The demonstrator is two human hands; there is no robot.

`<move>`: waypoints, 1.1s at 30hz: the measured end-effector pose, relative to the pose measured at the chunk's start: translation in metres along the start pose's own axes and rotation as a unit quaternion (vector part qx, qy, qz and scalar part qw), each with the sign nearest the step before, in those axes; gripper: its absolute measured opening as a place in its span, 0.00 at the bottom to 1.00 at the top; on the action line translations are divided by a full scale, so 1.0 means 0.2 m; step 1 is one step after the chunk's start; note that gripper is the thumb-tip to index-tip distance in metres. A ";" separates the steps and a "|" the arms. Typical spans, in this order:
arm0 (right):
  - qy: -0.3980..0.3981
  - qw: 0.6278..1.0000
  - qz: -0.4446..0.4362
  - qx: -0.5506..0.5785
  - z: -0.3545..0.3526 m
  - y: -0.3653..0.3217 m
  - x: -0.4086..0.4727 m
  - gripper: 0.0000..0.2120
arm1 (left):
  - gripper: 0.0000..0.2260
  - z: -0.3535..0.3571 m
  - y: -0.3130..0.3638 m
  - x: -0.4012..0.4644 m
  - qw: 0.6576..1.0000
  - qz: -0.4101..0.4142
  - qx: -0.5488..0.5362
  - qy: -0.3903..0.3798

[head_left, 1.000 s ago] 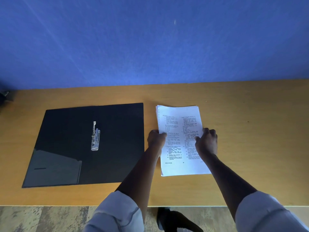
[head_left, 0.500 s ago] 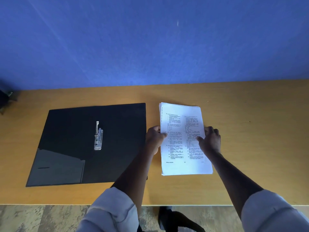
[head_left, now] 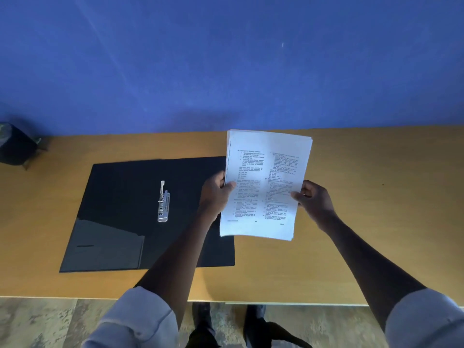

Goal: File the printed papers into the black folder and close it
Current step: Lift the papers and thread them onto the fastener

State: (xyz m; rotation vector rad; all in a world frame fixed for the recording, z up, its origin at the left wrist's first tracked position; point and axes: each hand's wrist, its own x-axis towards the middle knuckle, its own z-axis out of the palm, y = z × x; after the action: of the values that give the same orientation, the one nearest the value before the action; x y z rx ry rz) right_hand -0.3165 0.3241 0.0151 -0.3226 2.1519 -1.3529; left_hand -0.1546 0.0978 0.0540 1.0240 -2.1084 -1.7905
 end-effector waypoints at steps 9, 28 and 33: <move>0.072 0.992 -0.100 -0.002 0.21 -0.30 -0.08 0.07 | 0.08 -0.18 0.08 -0.05 0.981 0.082 0.091 0.152; 0.077 0.985 -0.133 -0.079 0.37 -0.27 -0.23 0.12 | 0.07 -0.30 -0.12 -0.17 0.970 0.103 0.139 0.170; 0.070 0.983 -0.133 -0.101 0.37 -0.27 -0.25 0.13 | 0.05 -0.30 -0.12 -0.17 0.966 0.097 0.169 0.170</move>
State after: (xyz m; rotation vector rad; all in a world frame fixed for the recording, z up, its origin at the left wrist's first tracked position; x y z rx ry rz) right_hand -0.2382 0.2679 0.0548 -0.6309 2.4389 -1.3334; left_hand -0.0863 0.0704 0.0558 1.0656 -2.2382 -1.0982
